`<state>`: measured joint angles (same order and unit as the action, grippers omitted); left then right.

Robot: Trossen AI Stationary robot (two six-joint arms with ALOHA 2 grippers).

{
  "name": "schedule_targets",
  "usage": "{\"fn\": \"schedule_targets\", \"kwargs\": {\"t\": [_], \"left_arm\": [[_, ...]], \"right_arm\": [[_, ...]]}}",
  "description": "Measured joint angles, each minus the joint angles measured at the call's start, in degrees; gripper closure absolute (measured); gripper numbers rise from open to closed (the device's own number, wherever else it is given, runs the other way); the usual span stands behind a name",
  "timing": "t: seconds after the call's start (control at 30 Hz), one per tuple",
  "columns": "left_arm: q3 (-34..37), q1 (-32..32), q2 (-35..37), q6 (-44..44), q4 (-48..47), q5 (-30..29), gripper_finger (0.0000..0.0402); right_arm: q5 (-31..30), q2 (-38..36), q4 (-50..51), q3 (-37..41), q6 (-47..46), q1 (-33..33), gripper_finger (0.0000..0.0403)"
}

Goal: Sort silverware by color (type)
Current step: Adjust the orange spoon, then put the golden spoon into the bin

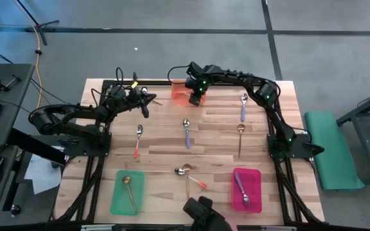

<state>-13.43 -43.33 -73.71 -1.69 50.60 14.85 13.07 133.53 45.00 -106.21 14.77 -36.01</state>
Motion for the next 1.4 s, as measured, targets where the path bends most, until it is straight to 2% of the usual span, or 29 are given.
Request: {"fn": "schedule_targets", "kwargs": {"t": [0.33,0.73,0.97,1.1,1.23,1.4], "left_arm": [[0.0,0.0,0.0,-0.5,-0.4,0.0,0.0401],[0.0,0.0,0.0,-0.5,-0.7,0.0,0.0401],[0.0,0.0,0.0,-1.1,-2.2,0.0,0.0401],[0.0,0.0,0.0,-1.1,-2.4,0.0,0.0401],[0.0,0.0,0.0,-1.3,-2.7,0.0,0.0401],[0.0,0.1,0.0,-1.5,-3.1,0.0,0.0401]], "right_arm": [[-0.8,0.3,0.8,-0.6,0.5,-0.9,0.0396],[-1.0,0.6,4.5,-9.1,1.5,-1.1,0.0399],[-0.8,0.5,3.3,-8.2,3.5,-1.1,0.0397],[-0.8,0.5,2.8,-7.9,3.3,-1.1,0.0382],[-1.4,0.5,3.2,-8.5,3.3,-1.1,0.0350],[-4.1,0.4,7.5,-13.9,2.5,-0.5,0.0319]]}}
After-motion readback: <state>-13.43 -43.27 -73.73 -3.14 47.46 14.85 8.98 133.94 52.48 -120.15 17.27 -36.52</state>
